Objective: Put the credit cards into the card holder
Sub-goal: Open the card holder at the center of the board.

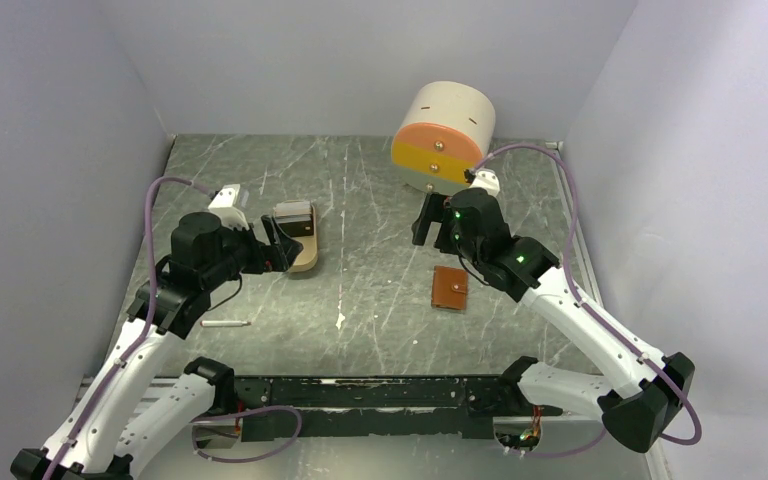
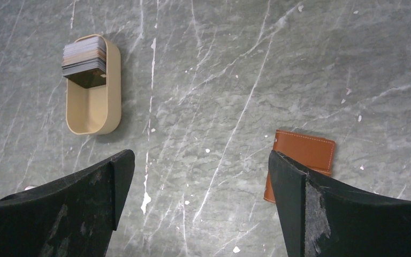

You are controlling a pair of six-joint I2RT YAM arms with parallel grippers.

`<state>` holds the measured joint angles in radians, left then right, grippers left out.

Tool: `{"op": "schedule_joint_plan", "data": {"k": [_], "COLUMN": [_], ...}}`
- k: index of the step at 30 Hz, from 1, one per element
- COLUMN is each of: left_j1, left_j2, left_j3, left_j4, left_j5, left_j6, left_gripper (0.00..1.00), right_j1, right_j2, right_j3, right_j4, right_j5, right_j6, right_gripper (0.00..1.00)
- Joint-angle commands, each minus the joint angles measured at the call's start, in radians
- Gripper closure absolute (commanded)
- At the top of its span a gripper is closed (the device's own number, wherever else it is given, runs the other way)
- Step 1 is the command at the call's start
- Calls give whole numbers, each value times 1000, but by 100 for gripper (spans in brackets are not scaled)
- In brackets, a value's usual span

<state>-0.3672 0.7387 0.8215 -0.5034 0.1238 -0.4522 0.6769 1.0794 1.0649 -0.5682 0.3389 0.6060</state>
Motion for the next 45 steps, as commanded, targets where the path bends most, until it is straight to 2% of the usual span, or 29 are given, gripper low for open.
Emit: {"op": "schedule_joint_plan", "data": {"k": [1, 6, 10, 15, 17, 20, 21, 28, 45], "left_j1": [8, 8, 8, 8, 8, 8, 8, 10, 8], "left_j2": [-5, 29, 74, 120, 132, 134, 129, 94, 82], "left_j3": [2, 11, 16, 0, -5, -23, -28, -52, -57], "left_j4": [33, 20, 14, 33, 36, 42, 42, 44, 18], "left_j5": [6, 3, 67, 169, 194, 195, 188, 156, 113], "left_j6": [14, 12, 21, 19, 18, 12, 8, 4, -13], "left_gripper": [1, 1, 5, 12, 15, 16, 16, 14, 15], "right_j1": [-8, -8, -8, -65, -108, -182, -199, -237, -235], "right_j2": [-15, -6, 35, 125, 174, 231, 243, 312, 373], "right_j3": [-2, -31, -78, -155, -161, -184, -193, -224, -290], "right_j4": [0, -12, -12, -9, -33, -45, -44, -40, 16], "right_j5": [18, 49, 64, 57, 47, 16, 5, -45, -79], "right_j6": [19, 50, 40, 58, 75, 83, 84, 86, 92], "right_gripper": [0, 0, 1, 10, 19, 47, 53, 75, 72]}}
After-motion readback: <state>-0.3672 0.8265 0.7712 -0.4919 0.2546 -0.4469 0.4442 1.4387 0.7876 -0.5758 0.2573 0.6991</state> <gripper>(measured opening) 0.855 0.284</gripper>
